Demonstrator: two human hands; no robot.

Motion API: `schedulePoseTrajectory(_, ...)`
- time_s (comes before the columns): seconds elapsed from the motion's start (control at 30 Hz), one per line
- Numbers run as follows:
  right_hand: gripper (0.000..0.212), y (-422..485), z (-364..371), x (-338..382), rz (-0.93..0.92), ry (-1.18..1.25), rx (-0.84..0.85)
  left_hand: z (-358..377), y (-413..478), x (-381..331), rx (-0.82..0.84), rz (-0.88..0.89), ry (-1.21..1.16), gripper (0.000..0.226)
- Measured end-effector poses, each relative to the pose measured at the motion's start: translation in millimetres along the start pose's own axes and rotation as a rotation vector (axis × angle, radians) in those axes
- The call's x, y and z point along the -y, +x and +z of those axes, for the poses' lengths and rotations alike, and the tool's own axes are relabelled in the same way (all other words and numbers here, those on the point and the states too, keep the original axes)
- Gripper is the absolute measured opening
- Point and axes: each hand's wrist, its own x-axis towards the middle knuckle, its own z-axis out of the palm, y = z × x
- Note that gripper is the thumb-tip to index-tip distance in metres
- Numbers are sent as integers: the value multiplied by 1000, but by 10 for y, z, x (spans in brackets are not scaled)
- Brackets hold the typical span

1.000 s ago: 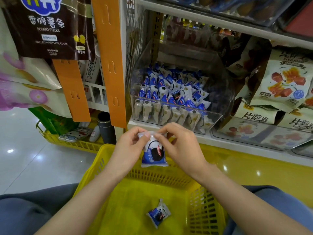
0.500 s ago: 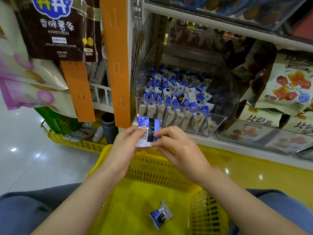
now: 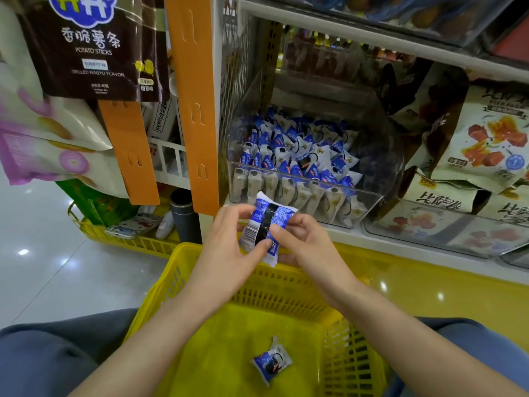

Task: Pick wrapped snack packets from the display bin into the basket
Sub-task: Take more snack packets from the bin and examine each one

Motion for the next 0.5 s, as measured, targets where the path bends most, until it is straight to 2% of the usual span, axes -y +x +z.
schedulePoseTrajectory(0.23,33,9,-6,-62,43,15,-9,-11,-1,101,83,95,157,50)
schedulePoseTrajectory(0.5,21,38,33,-106,11,30,-6,-21,-43,86,144,120,233,44)
